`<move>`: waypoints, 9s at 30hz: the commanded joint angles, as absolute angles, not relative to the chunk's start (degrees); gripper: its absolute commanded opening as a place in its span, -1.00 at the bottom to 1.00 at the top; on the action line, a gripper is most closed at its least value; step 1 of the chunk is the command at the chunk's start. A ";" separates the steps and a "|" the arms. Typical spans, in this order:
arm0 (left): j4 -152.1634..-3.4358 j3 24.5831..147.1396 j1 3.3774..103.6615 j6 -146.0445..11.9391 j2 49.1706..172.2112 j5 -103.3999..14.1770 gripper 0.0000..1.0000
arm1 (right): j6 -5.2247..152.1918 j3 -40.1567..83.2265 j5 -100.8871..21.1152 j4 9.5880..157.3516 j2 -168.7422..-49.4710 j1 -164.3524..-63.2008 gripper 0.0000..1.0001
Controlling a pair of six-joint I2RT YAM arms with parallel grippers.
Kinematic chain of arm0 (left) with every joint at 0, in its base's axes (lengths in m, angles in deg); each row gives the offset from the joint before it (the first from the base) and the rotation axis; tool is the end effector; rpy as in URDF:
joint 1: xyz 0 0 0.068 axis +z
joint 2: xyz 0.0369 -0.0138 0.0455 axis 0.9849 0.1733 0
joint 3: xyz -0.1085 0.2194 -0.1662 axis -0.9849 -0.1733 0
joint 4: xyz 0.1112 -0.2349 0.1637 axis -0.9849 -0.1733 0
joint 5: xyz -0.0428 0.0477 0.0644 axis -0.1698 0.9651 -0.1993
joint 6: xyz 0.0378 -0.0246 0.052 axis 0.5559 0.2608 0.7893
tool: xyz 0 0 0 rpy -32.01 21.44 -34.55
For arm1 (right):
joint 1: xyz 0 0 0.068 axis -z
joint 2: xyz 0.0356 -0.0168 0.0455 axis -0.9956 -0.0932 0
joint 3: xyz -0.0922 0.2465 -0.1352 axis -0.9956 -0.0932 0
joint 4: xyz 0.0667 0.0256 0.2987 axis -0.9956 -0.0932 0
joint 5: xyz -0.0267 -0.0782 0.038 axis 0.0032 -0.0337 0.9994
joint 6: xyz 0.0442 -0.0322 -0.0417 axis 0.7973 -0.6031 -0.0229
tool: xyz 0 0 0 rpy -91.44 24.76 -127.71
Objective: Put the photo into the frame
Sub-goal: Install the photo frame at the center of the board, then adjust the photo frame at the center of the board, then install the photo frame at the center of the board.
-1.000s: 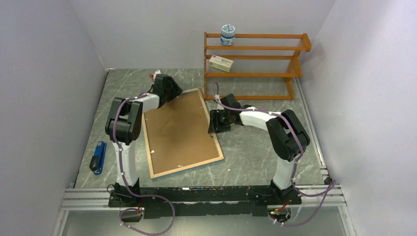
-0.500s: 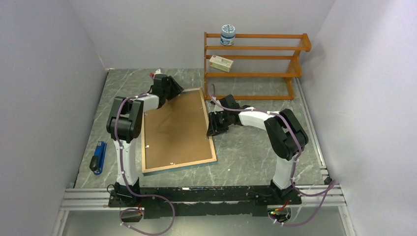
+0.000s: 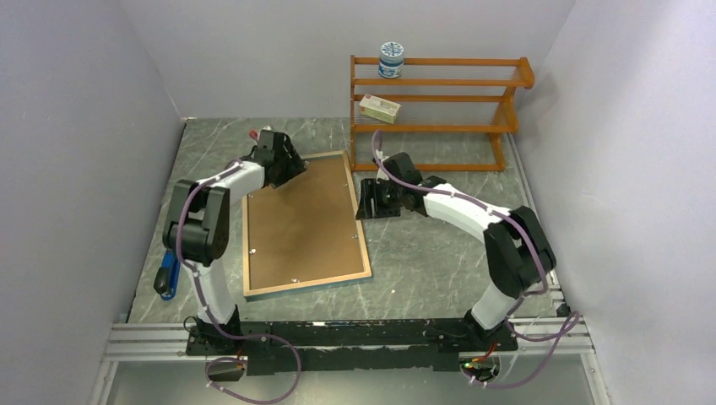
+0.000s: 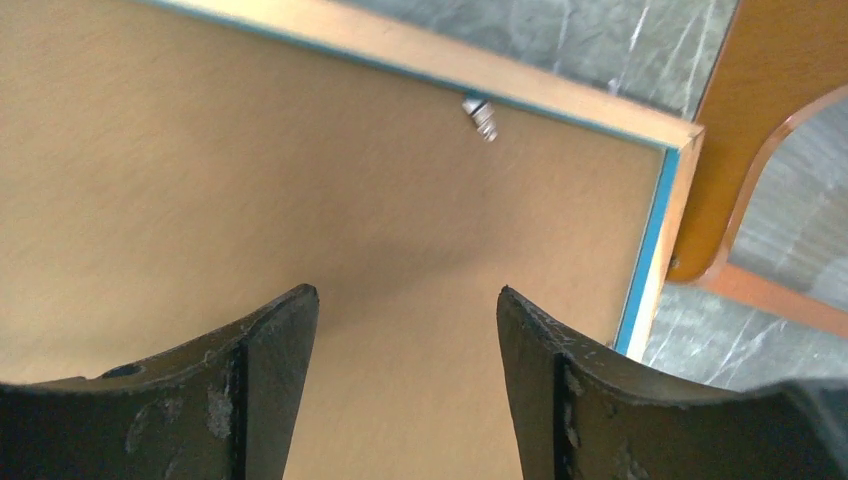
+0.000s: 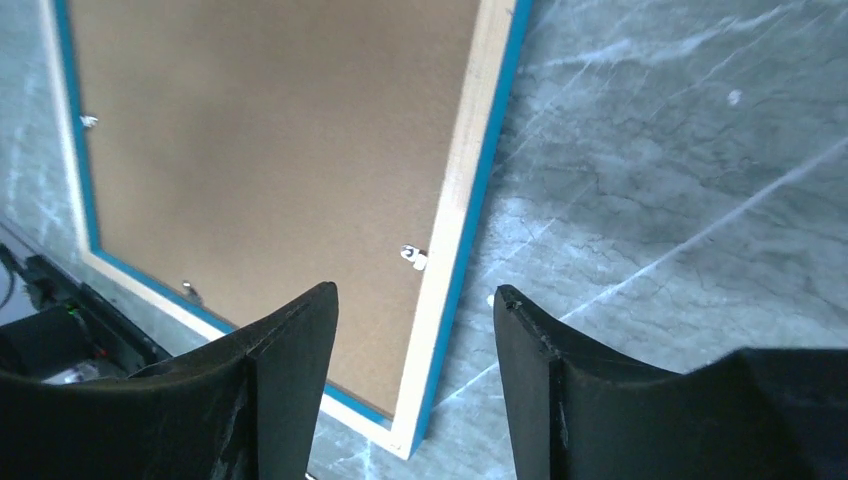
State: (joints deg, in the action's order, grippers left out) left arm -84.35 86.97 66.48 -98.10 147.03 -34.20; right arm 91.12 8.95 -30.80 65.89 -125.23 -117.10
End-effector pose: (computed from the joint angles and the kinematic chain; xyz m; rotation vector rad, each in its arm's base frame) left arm 0.4753 -0.1123 0.1570 -0.6119 2.2819 -0.4455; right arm 0.3377 0.2336 0.1833 -0.3108 2.5810 0.7575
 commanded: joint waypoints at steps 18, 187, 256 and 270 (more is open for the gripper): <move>-123.26 57.00 66.57 -109.43 101.91 -20.75 0.44 | 99.60 17.04 -27.23 70.43 -129.96 -137.98 -0.03; -104.27 82.34 86.17 -83.69 148.66 -67.03 0.39 | 94.45 -3.21 -34.16 70.38 -119.21 -100.30 -0.09; -103.70 53.83 80.37 -91.92 109.43 -64.26 0.46 | 107.41 -13.06 -60.65 43.82 -104.38 -112.06 0.20; -103.84 53.74 76.65 -91.45 111.01 -63.84 0.49 | 103.18 -12.23 -54.09 44.58 -105.15 -112.09 0.20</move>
State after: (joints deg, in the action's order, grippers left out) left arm -103.41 53.13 77.12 -92.62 111.20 -63.49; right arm 104.78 -13.87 -56.08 45.76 -104.97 -111.96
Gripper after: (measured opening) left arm 0.737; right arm 0.572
